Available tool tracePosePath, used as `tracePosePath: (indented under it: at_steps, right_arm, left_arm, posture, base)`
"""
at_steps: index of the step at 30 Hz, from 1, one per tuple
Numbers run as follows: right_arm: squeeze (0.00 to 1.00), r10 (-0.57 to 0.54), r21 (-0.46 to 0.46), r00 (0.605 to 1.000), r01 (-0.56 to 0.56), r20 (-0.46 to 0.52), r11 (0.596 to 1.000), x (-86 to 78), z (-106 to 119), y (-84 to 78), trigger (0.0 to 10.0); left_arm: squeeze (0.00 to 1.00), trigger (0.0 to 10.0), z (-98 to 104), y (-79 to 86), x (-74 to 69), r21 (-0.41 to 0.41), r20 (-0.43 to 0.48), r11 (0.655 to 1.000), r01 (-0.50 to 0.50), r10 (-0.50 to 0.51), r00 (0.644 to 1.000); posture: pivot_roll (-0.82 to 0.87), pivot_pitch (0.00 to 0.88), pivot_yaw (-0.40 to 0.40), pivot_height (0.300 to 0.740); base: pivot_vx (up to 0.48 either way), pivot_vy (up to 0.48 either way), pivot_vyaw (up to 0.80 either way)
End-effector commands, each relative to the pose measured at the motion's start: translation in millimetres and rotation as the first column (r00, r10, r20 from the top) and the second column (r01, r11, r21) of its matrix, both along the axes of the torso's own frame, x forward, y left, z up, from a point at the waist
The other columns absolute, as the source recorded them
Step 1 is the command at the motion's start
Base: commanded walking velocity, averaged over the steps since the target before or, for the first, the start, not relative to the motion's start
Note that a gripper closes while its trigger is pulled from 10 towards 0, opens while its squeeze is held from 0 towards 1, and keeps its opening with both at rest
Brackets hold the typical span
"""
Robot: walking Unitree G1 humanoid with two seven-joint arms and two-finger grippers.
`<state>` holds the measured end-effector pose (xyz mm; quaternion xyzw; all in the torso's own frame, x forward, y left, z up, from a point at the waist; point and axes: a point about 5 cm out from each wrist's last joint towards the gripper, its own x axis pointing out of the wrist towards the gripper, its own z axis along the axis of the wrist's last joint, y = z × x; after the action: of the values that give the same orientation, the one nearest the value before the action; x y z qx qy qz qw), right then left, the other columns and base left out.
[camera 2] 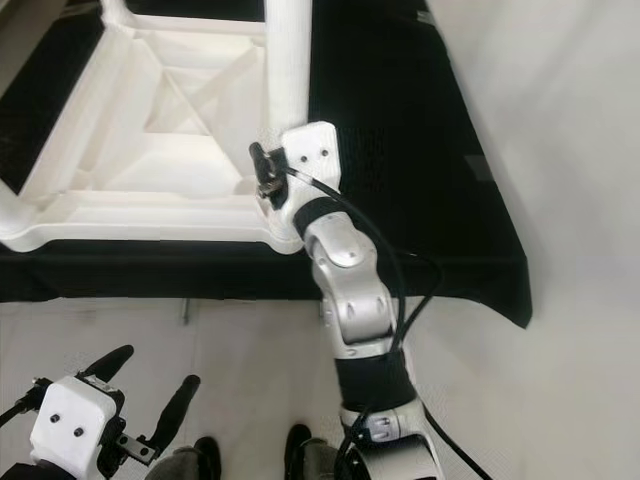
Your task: Building children table
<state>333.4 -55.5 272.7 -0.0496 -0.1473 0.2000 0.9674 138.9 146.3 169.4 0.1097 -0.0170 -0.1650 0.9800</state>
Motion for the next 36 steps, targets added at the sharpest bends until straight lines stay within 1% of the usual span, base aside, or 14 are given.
tracePosePath:
  at_steps: [1,11,12,15,16,17,18,19,21,25,27,33,34,36]
  right_arm:
    - [0.00,-0.078,-0.072,0.958,0.060,-0.276,0.996,10.4,-56.7,-5.4,10.0]
    - [0.00,-0.081,-0.058,0.957,0.067,-0.280,0.996,4.2,-49.3,-3.3,10.0]
    - [1.00,-0.043,-0.013,0.962,0.042,-0.270,0.999,3.7,-43.0,-4.2,10.0]
    - [1.00,0.016,0.037,0.971,-0.007,-0.238,0.999,3.8,-33.8,-3.9,10.0]
    - [1.00,0.137,0.091,0.973,-0.122,-0.184,0.988,2.7,-21.0,-0.5,10.0]
    - [0.86,0.283,0.083,0.952,-0.275,-0.120,0.958,0.8,-9.1,2.7,10.0]
    - [0.86,0.283,0.083,0.952,-0.275,-0.120,0.958,0.8,-9.1,2.7,10.0]
    - [0.00,0.372,0.061,0.924,-0.368,-0.085,0.928,-1.3,-2.0,4.4,10.0]
    - [0.00,0.473,-0.096,0.878,-0.478,-0.074,0.873,4.7,3.1,-2.0,10.0]
    - [0.00,0.540,-0.236,0.838,-0.543,-0.085,0.806,12.5,7.2,-11.4,10.0]
    - [0.00,0.540,-0.236,0.838,-0.543,-0.085,0.806,12.5,7.2,-11.4,10.0]
    - [0.00,0.670,-0.223,0.734,-0.676,-0.116,0.702,30.3,30.2,-17.7,10.0]
    - [0.00,0.699,-0.215,0.704,-0.707,-0.127,0.674,32.5,31.9,-17.7,0.0]
    - [0.00,0.714,-0.212,0.687,-0.724,-0.135,0.656,33.8,32.5,-18.0,0.0]
  left_arm:
    - [0.00,10.0,-4.9,1.6,-0.9,0.000,-0.021,1.000,-0.005,0.005,1.000]
    - [0.00,10.0,-5.5,2.6,1.1,0.002,-0.015,1.000,-0.008,0.008,1.000]
    - [0.00,10.0,-5.6,2.8,2.0,0.002,-0.012,1.000,-0.008,0.008,1.000]
    - [0.00,10.0,-5.6,3.0,2.9,0.003,-0.009,1.000,-0.010,0.010,1.000]
    - [0.00,10.0,-5.5,2.8,3.8,0.002,-0.006,1.000,-0.011,0.011,1.000]
    - [0.00,10.0,-5.4,2.5,4.3,0.003,-0.002,1.000,-0.013,0.013,1.000]
    - [0.00,10.0,-5.4,2.5,4.3,0.003,-0.002,1.000,-0.013,0.013,1.000]
    - [0.00,10.0,-5.4,2.2,4.6,0.003,0.000,1.000,-0.014,0.014,1.000]
    - [0.00,10.0,-5.5,1.3,5.6,0.002,0.004,1.000,-0.015,0.015,1.000]
    - [0.00,10.0,-5.5,0.6,6.4,0.001,0.008,1.000,-0.014,0.014,1.000]
    - [0.00,10.0,-5.5,0.6,6.4,0.001,0.008,1.000,-0.014,0.014,1.000]
    - [0.00,10.0,-5.6,-0.1,9.1,-0.001,0.020,1.000,-0.019,0.019,1.000]
    - [0.00,10.0,-5.6,-0.6,9.6,-0.003,0.021,1.000,-0.019,0.019,1.000]
    - [0.00,10.0,-5.6,-1.0,10.0,-0.004,0.022,1.000,-0.018,0.018,1.000]
  posture:
    - [0.02,0.361,-0.079,0.740]
    - [0.02,0.355,-0.078,0.740]
    - [0.01,0.350,-0.080,0.740]
    - [0.01,0.350,-0.082,0.740]
    - [0.02,0.349,-0.085,0.740]
    - [0.02,0.348,-0.087,0.740]
    - [0.02,0.348,-0.087,0.740]
    - [0.01,0.348,-0.087,0.740]
    - [0.02,0.343,-0.095,0.740]
    - [0.02,0.341,-0.100,0.740]
    - [0.02,0.341,-0.100,0.740]
    - [0.02,0.337,-0.105,0.740]
    - [0.02,0.335,-0.107,0.740]
    - [0.02,0.335,-0.107,0.740]
  base:
    - [0.000,0.000,0.00]
    - [0.000,0.000,0.00]
    - [0.000,0.000,0.00]
    - [0.000,0.000,0.00]
    - [0.000,0.000,0.00]
    - [0.000,0.000,0.00]
    - [0.000,0.000,0.00]
    - [0.000,0.000,0.00]
    - [0.000,0.000,0.00]
    - [0.000,0.000,0.00]
    - [0.000,0.000,0.00]
    - [0.000,0.000,0.00]
    - [0.000,0.000,0.00]
    - [0.000,0.000,0.00]
